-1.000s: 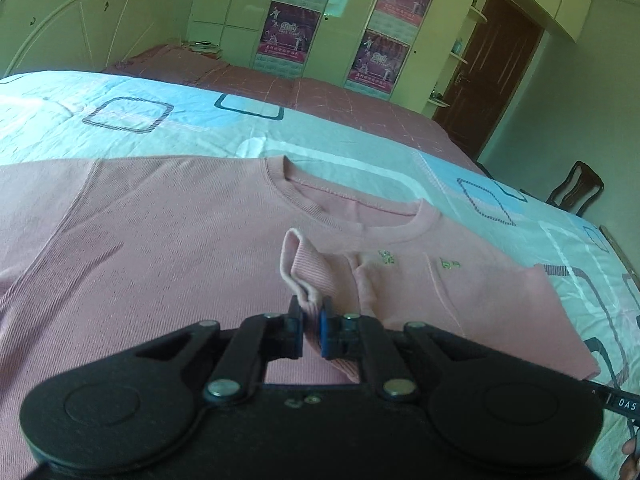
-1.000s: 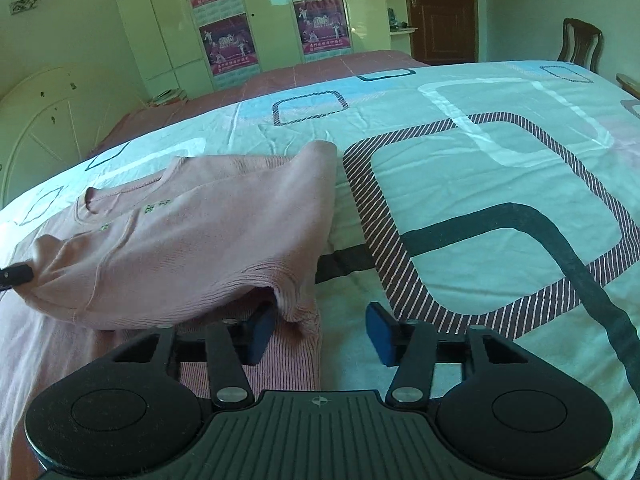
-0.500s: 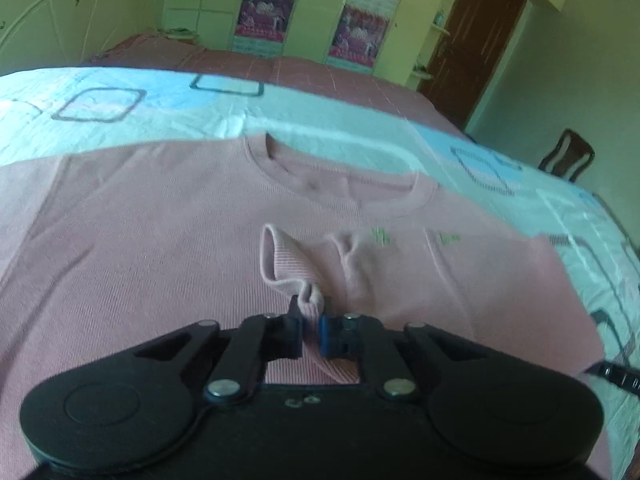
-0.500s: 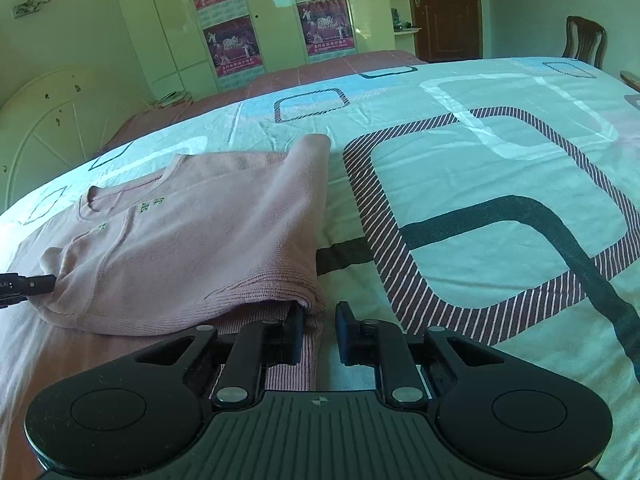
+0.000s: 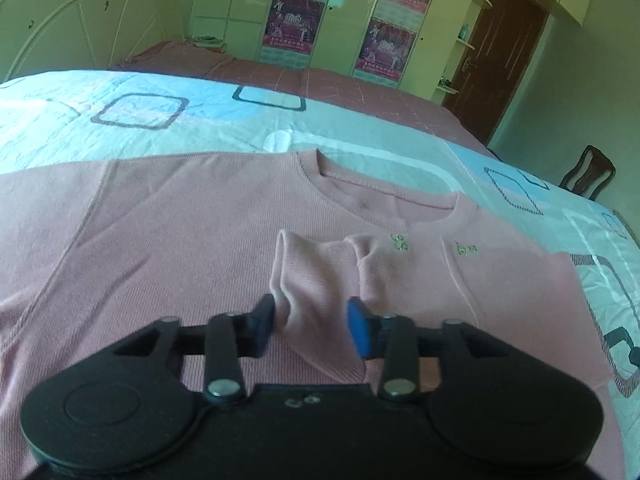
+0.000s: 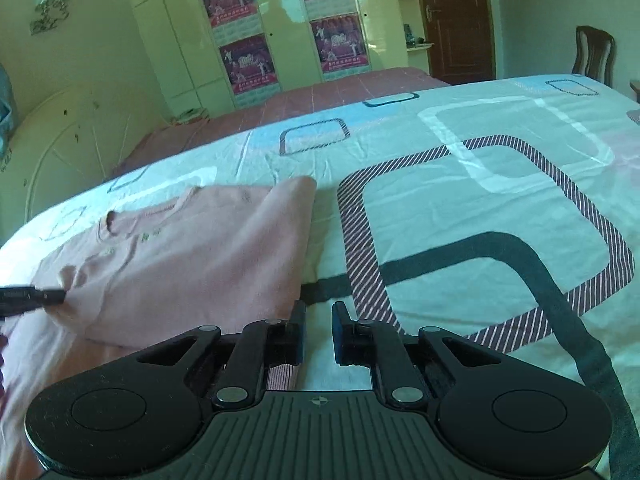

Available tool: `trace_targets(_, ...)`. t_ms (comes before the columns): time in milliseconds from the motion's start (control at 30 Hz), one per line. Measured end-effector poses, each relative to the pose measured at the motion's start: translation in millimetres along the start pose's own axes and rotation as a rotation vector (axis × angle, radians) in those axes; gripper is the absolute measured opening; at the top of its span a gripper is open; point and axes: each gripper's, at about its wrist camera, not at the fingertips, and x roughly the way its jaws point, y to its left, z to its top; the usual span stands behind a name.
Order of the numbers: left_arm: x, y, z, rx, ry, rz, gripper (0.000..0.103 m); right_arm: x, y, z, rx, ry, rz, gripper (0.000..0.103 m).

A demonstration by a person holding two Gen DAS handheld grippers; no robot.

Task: Fold small clothes
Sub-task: 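Lower the sleeve onto the body and open the right tool, then withdraw both tools from the folded sleeve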

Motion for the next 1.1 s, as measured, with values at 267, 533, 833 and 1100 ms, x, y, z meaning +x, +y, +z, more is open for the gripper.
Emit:
trace_targets(267,33,1,22,0.047,0.047,-0.038,0.040,78,-14,61,0.171,-0.020,0.143,0.054)
trace_targets(533,19,3,12,0.057,-0.070,-0.093,0.005,131,-37,71,0.290,0.057,0.230,0.003)
trace_targets(833,24,8,7,0.019,-0.022,-0.024,0.011,116,-19,65,0.139,0.010,0.045,0.004)
trace_targets(1100,8,-30,15,0.169,-0.023,-0.121,0.034,124,17,69,-0.073,0.073,0.054,0.004)
